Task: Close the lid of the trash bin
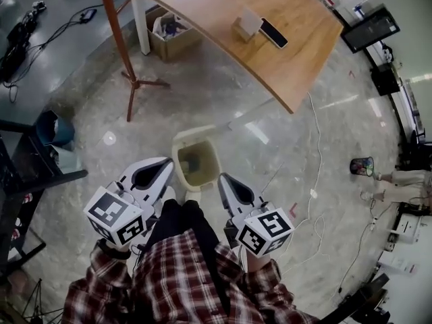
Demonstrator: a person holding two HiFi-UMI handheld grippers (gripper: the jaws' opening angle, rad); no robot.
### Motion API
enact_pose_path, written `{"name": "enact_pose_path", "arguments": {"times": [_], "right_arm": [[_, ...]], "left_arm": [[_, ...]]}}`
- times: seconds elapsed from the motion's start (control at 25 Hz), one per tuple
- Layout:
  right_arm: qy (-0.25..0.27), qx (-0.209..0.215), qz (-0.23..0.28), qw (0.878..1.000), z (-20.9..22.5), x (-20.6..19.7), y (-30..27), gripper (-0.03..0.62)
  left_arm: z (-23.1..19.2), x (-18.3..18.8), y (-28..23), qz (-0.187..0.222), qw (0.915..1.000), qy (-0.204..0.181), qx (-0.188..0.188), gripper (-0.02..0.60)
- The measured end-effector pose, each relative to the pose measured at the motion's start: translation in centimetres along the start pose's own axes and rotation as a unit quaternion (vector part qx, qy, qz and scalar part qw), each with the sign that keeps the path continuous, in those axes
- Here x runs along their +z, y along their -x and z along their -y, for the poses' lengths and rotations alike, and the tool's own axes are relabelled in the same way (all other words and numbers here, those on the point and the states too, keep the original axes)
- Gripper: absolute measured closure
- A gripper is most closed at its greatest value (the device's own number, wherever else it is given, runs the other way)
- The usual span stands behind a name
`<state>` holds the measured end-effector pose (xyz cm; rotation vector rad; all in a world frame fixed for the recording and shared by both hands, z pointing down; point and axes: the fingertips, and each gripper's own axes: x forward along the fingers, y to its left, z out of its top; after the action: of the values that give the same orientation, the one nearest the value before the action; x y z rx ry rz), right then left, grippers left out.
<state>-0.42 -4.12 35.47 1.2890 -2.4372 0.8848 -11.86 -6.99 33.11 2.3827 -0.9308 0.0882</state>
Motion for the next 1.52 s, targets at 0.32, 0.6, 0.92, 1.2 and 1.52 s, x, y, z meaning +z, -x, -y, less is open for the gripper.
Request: {"name": "enact_pose_path", "arguments": {"times": [0.32, 0.6, 0.92, 1.2, 1.52], "right_arm": [[-0.035, 0.004, -0.03, 0.999, 1.7, -5.5, -0.7, 0.582], [-0.08, 0.013, -0.059, 0.995, 2.9, -10.9, -0.9, 0.582], [-0.108, 0.02, -0.071, 0.991, 4.0, -13.5, -1.7, 0.582], [-0.109, 0.019, -0.081, 0.991, 5.7, -15.5, -3.0, 0.582], [-0.102, 0.032, -0.075, 0.991, 7.0, -15.6, -5.2, 0.582]], "left_arm": [[-4.4, -6.6, -5.5, -0.104, 0.9942, -0.02, -0.019, 0.569], [-9.0, -9.6, -10.1, -0.157, 0.987, -0.033, -0.003, 0.526], [-14.8, -14.4, -15.6, -0.257, 0.9631, -0.081, -0.001, 0.486], [-16.4, -18.7, -18.5, -0.317, 0.9426, -0.101, -0.031, 0.486], [-16.1, -21.3, -19.2, -0.328, 0.9401, -0.079, -0.048, 0.486]]}}
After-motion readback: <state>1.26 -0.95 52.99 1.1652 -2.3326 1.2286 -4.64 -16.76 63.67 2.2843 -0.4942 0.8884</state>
